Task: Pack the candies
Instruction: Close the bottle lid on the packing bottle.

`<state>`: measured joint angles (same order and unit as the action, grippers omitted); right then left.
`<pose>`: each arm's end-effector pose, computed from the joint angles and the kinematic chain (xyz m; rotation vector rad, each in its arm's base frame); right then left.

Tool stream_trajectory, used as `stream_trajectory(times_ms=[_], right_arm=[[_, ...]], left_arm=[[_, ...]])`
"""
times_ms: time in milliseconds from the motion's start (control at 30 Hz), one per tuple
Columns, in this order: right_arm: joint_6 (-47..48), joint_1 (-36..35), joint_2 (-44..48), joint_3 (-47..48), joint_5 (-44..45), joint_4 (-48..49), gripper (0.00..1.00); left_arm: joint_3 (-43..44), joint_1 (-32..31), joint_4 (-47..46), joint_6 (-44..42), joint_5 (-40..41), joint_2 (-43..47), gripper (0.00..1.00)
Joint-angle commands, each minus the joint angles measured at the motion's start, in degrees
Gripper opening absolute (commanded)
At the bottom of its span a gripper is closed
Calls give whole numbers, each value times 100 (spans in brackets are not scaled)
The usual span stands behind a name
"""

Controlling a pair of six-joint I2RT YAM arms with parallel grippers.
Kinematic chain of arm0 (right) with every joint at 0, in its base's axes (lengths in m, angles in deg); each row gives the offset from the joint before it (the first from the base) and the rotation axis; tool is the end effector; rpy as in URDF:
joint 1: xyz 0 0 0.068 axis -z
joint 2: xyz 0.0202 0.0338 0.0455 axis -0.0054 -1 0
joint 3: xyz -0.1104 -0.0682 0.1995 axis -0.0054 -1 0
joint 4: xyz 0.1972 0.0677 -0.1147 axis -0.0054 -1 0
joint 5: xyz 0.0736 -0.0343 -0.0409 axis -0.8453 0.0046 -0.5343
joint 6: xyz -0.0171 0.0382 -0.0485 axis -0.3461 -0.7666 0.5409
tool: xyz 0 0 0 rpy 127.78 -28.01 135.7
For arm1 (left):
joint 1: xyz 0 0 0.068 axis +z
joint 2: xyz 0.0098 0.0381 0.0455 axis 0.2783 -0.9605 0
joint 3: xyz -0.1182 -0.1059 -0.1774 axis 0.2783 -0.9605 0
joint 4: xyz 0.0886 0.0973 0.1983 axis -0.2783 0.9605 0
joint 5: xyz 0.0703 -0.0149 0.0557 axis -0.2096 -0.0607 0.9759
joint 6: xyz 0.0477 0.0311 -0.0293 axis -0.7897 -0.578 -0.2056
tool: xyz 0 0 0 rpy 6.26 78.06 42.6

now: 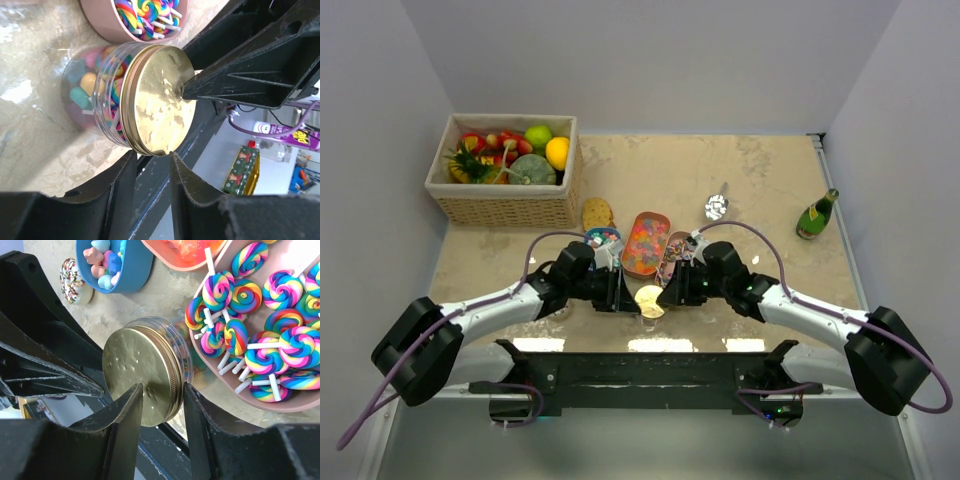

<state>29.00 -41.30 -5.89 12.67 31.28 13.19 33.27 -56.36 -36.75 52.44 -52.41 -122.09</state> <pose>0.1673 0.1667 0.1586 -0.1279 2.4550 1.1154 0.1625 -0.1727 0.1473 0.2050 2.5495 -1.3643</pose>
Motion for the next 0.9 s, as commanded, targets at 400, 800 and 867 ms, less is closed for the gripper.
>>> stream_trajectory(times_ms=[400, 800, 867], right_arm=[[-159, -146, -232, 203, 180, 323, 42], [-62, -199, -267, 299, 601, -11, 43], [-27, -207, -293, 343, 672, -82, 43]], left_arm=[[418, 4, 948, -561, 908, 337, 41], [470, 4, 1019, -728, 1357, 109, 41], [471, 4, 992, -745, 1357, 100, 41]])
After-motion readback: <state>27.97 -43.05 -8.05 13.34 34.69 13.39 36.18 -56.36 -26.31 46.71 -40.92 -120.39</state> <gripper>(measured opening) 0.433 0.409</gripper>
